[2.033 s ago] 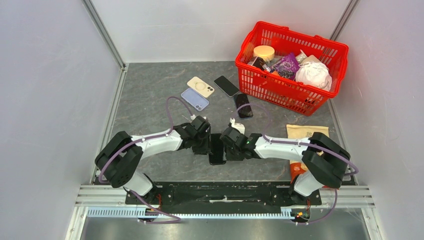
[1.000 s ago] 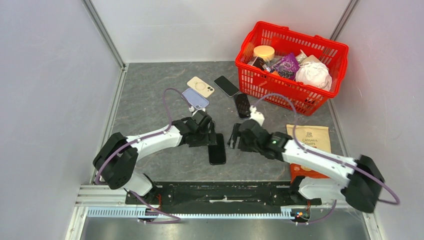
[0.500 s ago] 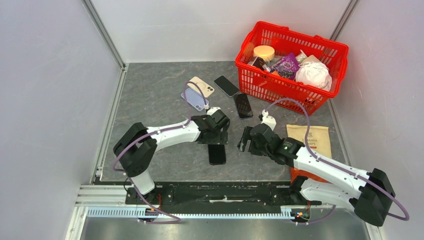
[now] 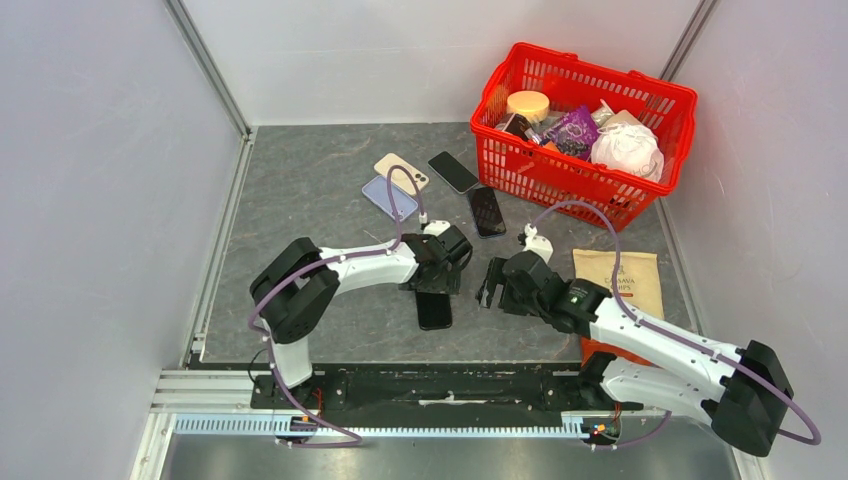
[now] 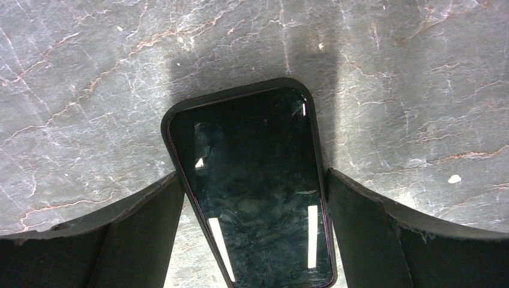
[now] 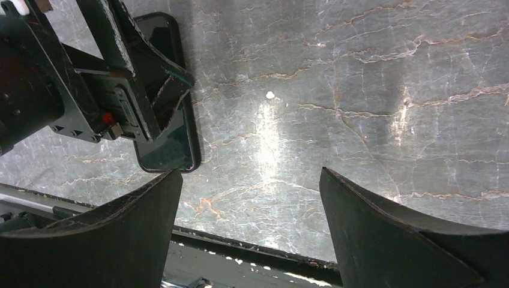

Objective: Put the phone into the phone case

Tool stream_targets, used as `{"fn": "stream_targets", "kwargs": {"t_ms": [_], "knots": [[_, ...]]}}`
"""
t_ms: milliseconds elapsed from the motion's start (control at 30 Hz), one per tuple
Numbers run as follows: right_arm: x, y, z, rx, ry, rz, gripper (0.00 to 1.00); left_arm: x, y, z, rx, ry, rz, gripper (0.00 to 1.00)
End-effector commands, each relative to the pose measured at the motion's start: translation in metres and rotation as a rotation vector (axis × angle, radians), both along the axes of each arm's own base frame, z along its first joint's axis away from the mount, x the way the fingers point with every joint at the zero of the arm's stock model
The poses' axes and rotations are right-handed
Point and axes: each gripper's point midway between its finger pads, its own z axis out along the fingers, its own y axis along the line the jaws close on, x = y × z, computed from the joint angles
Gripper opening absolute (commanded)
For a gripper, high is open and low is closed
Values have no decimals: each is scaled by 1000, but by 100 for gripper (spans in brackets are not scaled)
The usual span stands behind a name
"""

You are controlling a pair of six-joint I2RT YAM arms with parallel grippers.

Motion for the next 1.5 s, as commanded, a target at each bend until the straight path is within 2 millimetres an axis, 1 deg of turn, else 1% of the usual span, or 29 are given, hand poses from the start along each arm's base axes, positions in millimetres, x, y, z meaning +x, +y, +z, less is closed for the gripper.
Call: {"fn": "stream_targets", "kwargs": {"t_ms": [0, 133, 167, 233, 333, 367, 400, 433, 533, 600, 700, 800, 933, 1033, 1100, 1200, 1367, 1467], "knots": [[2, 4, 1, 20, -14, 11, 92, 7, -1, -3, 26, -24, 23, 93], [2, 5, -1, 20, -10, 12, 92, 5, -2, -8, 20, -15, 25, 92], [3, 5, 0, 20, -12, 11, 91, 5, -1, -8, 22, -19, 28, 88], [3, 5, -1, 18, -13, 13, 90, 7, 3, -7, 30, -29, 37, 75], [4, 7, -1, 17, -13, 18, 88, 14, 12, -3, 27, -38, 62, 51], [4, 7, -1, 17, -13, 20, 86, 17, 15, -2, 22, -40, 70, 45], [4, 8, -1, 17, -13, 23, 85, 20, 17, 1, 13, -44, 78, 40], [4, 8, -1, 16, -12, 24, 85, 23, 20, 3, 6, -47, 88, 37], [5, 10, -2, 15, -10, 30, 84, 35, 31, 13, -19, -66, 129, 35], [6, 11, -3, 12, -10, 34, 84, 44, 42, 19, -32, -74, 168, 34], [6, 14, -5, 9, -4, 42, 83, 63, 64, 26, -68, -84, 244, 34], [7, 17, -9, 7, 3, 52, 83, 85, 94, 33, -93, -93, 348, 34], [8, 23, -13, 7, 14, 70, 83, 118, 140, 47, -113, -133, 497, 34], [10, 27, -16, -2, 25, 83, 83, 138, 174, 56, -107, -158, 589, 34], [10, 29, -17, -7, 30, 92, 83, 147, 194, 60, -107, -165, 640, 35], [12, 31, -18, -14, 31, 106, 83, 155, 223, 62, -111, -164, 704, 35], [15, 34, -21, -25, 35, 120, 84, 155, 268, 56, -91, -143, 793, 36], [15, 35, -24, -26, 42, 129, 84, 156, 287, 53, -85, -132, 819, 36]]}}
